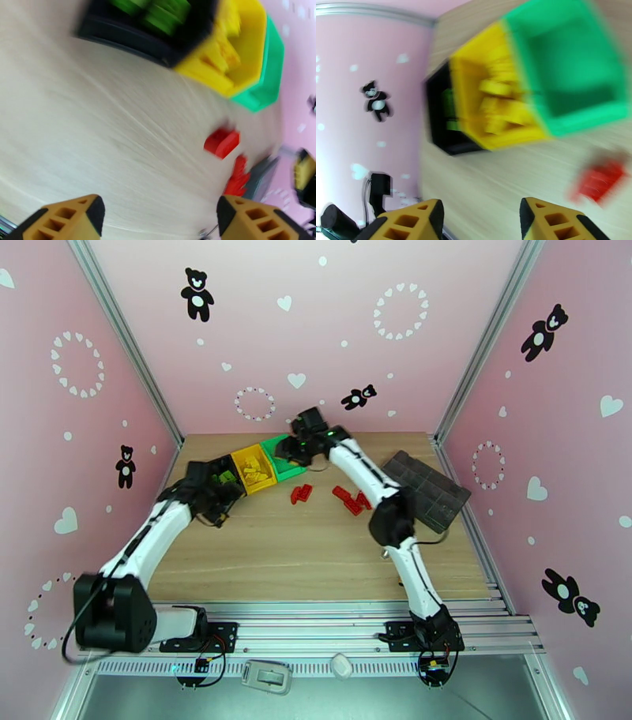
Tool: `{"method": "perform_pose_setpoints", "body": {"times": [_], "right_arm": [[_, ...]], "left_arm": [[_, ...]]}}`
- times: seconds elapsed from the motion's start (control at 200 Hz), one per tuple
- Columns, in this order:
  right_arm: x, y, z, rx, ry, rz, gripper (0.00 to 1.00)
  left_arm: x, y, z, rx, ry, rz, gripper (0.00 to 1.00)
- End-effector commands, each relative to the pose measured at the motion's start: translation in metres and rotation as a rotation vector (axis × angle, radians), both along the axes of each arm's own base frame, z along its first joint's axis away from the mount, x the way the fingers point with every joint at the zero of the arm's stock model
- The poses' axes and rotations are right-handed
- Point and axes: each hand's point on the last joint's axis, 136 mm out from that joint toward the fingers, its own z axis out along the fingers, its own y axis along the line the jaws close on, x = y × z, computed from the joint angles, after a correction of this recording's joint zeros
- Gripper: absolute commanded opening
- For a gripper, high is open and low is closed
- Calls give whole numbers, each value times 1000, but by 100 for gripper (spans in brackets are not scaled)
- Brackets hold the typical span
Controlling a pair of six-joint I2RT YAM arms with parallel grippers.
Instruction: Sort the legos into containers by color
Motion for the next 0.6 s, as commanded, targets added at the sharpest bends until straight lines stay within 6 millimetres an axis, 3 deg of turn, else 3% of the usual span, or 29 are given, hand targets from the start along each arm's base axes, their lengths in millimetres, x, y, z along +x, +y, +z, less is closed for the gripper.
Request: {"method": "perform_pose_setpoints", "body": {"times": [0.0,0.135,0.255,0.405,0.591], "right_arm": [[-33,-63,-32,-251,69,14,54],[-55,-114,-43,-336,99,-11,55],[-77,-141,-48,-364,123,-37,55],[-103,-158,-53,-370,144,-68,56],[-123,-166,-59,-352,174,-100,56]], "left_arm": [[18,-28,0,135,-7,-183,75],[40,-68,-16,242,32,-385,69],[59,-91,-35,297,70,-497,64],[81,-113,-47,363,78,-604,62],[92,-126,-66,416,106,-694,53]]}}
